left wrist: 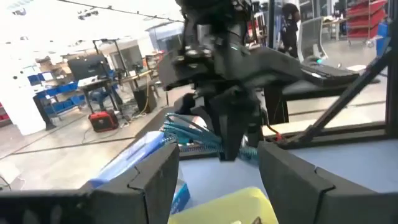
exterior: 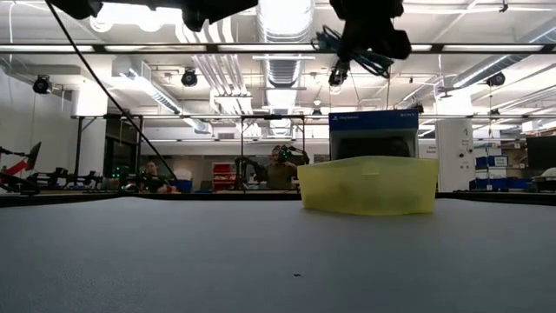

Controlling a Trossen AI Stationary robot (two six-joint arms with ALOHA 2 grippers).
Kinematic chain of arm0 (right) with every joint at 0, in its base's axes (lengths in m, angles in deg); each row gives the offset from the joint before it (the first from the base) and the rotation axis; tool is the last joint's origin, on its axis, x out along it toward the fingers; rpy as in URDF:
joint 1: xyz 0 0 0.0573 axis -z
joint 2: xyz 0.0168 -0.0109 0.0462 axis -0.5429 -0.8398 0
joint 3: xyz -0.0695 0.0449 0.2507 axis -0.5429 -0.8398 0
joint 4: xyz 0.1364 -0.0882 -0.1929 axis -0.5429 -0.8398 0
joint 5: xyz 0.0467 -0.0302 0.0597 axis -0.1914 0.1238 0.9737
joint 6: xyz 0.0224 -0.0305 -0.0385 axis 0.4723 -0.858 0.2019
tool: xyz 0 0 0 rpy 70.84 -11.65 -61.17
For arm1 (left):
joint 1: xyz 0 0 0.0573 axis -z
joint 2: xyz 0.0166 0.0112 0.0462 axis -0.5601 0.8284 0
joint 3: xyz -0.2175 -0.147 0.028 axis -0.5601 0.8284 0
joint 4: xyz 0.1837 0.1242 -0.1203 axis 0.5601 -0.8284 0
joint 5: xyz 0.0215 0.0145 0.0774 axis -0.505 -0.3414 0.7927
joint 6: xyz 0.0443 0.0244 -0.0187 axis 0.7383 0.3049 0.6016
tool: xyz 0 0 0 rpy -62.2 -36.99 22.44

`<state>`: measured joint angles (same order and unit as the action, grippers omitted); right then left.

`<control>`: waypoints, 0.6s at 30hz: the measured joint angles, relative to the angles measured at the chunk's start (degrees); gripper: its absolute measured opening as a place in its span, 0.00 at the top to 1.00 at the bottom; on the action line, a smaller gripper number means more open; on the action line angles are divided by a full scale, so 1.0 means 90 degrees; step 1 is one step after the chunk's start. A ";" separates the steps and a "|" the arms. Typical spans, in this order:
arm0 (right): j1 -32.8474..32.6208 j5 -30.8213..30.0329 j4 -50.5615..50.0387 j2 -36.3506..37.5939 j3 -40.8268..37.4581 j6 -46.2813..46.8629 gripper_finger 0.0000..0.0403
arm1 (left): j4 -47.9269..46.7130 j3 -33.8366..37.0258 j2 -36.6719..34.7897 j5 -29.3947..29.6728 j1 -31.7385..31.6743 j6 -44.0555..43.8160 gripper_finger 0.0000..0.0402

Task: Pick and place USB-C Cables
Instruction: Put the light blue charger cable into the yellow bin

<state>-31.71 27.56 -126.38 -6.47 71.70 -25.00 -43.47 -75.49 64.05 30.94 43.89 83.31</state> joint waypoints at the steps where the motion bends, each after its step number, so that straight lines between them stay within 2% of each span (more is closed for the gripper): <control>1: 0.0130 0.0199 -0.0037 -0.0006 -0.0002 0.0135 0.93 | -0.0011 0.0038 -0.0014 0.0001 0.0000 0.0000 0.50; 4: 0.0489 0.0561 -0.0221 -0.0062 0.0018 0.0391 0.93 | -0.0032 0.0161 -0.0127 0.0001 0.0000 -0.0004 0.50; 10: 0.0963 0.0454 -0.1180 -0.0416 0.0300 0.0419 0.93 | 0.0013 0.0284 -0.0429 0.0056 0.0000 -0.0004 0.50; 18: 0.1224 0.0543 -0.1482 -0.1272 0.0493 0.0096 0.93 | -0.0246 0.0385 -0.0889 0.0149 0.0000 -0.0010 0.50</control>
<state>-20.69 32.45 -139.72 -17.91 76.14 -24.14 -45.68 -72.02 56.05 32.29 43.89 83.23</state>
